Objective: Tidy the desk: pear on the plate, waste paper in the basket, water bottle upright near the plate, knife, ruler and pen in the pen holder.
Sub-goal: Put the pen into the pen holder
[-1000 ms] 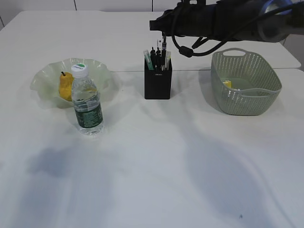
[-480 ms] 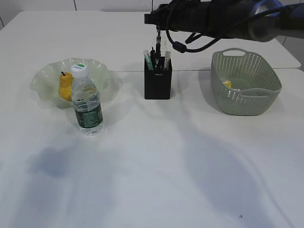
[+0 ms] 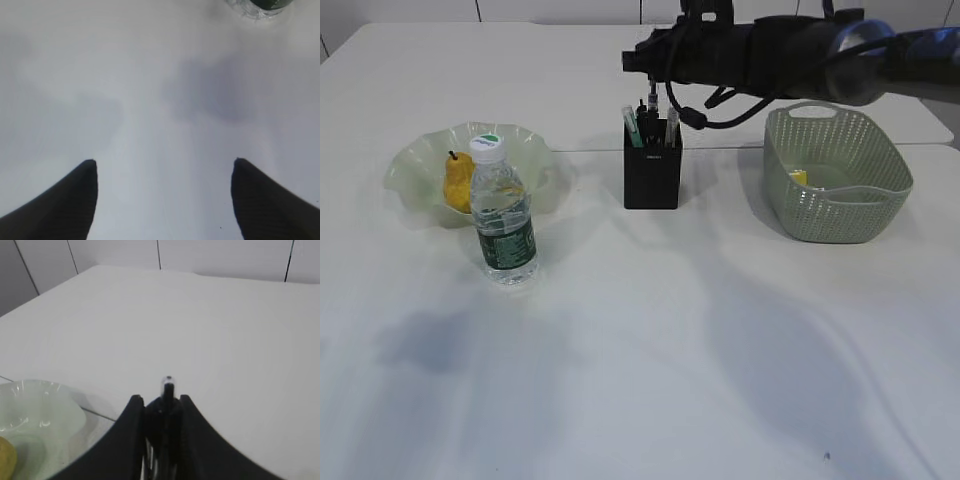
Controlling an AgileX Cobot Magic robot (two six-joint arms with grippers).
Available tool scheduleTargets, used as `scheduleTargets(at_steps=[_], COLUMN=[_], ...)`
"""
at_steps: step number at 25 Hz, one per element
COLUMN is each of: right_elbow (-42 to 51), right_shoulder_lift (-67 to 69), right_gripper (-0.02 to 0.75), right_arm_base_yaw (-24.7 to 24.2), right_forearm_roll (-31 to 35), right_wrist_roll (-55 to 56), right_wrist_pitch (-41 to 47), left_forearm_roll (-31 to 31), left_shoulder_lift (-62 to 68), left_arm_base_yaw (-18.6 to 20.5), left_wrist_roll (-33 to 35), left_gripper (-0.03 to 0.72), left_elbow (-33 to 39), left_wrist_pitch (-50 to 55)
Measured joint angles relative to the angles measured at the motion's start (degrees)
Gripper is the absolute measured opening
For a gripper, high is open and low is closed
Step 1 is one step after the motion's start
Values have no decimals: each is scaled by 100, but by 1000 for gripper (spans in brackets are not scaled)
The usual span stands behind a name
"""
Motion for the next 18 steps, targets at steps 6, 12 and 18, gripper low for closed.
scheduleTargets(at_steps=[6,12,18], right_elbow=[0,0,0], right_shoulder_lift=[213,248,248], right_gripper=[120,162,337], right_arm_base_yaw=[0,0,0], right_forearm_roll=[8,171,291], right_wrist_roll=[0,-12,41], right_wrist_pitch=[0,0,64], left_forearm_roll=[0,0,0], left_shoulder_lift=[0,0,0], left_arm_base_yaw=[0,0,0], left_wrist_roll=[0,0,0], left_gripper=[591,591,591], left_elbow=[0,0,0], left_wrist_pitch=[0,0,0])
